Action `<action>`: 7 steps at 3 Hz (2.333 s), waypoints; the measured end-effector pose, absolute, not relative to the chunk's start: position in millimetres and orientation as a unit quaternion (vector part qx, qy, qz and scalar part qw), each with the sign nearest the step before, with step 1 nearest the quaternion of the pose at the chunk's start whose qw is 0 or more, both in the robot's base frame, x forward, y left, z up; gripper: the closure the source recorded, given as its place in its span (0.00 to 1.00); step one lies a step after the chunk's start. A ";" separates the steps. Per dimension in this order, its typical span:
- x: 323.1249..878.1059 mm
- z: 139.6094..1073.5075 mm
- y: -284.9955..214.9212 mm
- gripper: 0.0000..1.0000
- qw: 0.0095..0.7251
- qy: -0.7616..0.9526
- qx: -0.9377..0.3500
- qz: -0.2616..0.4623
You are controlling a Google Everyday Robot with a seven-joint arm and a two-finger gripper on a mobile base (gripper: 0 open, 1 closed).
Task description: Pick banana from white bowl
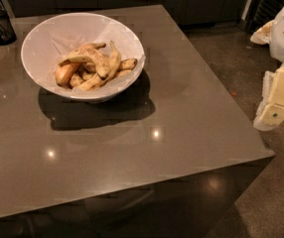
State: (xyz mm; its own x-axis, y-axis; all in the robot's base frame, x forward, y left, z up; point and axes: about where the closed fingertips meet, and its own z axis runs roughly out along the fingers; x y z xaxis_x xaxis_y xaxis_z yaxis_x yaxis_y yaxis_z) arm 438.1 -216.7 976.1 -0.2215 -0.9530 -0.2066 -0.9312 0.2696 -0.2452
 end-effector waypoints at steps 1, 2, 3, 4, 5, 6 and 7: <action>438.1 976.1 -216.7 0.00 0.159 0.781 -0.603 -0.034; 448.8 978.8 -200.6 0.00 0.142 0.791 -0.594 -0.038; 476.8 981.8 -158.5 0.00 0.103 0.803 -0.584 -0.057; 500.8 986.5 -113.9 0.00 0.100 0.795 -0.595 -0.066; 507.7 990.9 -105.0 0.00 0.120 0.790 -0.597 -0.069; 522.3 999.7 -71.9 0.00 0.139 0.787 -0.597 -0.067; 560.8 987.8 -17.2 0.00 0.133 0.776 -0.614 -0.048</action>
Offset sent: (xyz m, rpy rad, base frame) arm 0.0490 0.0783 0.0108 -0.1181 0.1514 -0.1464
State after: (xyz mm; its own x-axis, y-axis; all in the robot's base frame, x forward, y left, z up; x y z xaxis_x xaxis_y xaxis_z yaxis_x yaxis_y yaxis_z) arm 560.8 -17.2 987.8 -0.2099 -0.9664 -0.1485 -0.9409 0.2409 -0.2379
